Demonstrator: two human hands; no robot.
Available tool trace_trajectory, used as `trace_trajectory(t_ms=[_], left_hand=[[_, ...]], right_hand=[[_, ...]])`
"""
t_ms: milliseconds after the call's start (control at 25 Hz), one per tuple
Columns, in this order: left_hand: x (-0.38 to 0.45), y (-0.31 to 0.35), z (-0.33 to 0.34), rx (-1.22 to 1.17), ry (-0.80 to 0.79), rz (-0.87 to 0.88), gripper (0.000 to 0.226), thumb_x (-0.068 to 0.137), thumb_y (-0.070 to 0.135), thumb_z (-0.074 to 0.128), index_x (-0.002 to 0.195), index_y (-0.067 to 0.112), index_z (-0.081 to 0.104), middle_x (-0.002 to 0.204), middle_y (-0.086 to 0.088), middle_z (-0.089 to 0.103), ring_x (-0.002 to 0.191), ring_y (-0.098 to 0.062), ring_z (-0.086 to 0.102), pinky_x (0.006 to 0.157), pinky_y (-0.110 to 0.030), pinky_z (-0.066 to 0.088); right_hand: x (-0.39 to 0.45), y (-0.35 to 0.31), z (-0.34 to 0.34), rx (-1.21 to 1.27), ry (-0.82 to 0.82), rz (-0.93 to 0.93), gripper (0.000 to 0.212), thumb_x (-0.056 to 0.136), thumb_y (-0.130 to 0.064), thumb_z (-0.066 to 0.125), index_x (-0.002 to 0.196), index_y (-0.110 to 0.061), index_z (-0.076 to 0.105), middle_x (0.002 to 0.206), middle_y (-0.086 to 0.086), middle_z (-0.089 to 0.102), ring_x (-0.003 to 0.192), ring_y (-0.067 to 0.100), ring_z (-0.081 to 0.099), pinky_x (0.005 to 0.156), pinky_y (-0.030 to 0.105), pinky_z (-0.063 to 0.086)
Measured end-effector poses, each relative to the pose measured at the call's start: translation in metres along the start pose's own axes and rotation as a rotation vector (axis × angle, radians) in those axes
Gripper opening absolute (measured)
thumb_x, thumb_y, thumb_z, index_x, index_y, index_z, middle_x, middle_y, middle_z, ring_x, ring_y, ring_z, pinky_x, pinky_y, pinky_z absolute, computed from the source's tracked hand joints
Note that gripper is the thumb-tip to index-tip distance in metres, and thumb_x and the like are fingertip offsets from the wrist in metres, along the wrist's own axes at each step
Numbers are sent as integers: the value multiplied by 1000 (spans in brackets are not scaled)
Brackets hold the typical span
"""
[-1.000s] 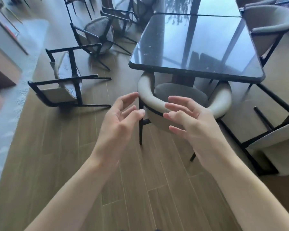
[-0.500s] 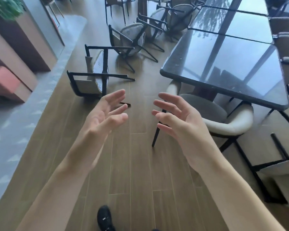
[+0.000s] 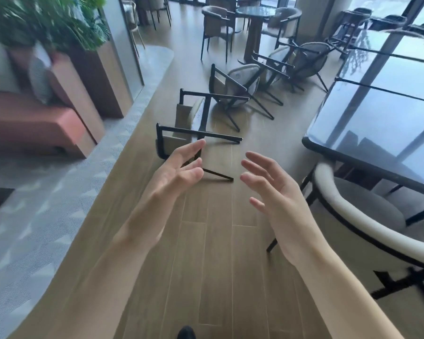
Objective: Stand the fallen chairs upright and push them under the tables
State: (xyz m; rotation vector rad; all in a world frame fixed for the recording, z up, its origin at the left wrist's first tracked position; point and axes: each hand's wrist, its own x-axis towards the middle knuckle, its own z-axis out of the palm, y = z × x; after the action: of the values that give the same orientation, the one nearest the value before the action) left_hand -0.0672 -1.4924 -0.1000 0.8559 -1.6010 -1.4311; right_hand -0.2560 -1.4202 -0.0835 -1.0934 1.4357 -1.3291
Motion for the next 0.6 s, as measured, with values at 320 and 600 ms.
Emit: trace_trajectory(t_ms=[320,600], left_hand=[[65,-25,-118,-63,33,-35,45,80,56,54,122,49,67,139,21,61,135,-6,54,110,-42,42],[172,-51,-202,-73,78,-43,40,81,56,53,117,48,70,135,18,65,131,-8,58,104,-38,45]], right_hand=[[91,-9,100,-42,-39,18,48,81,-46,60,129,-46,59,130,-23,63,116,-8,59,108,37,45],[233,4,166,-9,-23,16,35,90,-24,68,120,-42,65,120,-20,69,105,-5,66,99,37,52]])
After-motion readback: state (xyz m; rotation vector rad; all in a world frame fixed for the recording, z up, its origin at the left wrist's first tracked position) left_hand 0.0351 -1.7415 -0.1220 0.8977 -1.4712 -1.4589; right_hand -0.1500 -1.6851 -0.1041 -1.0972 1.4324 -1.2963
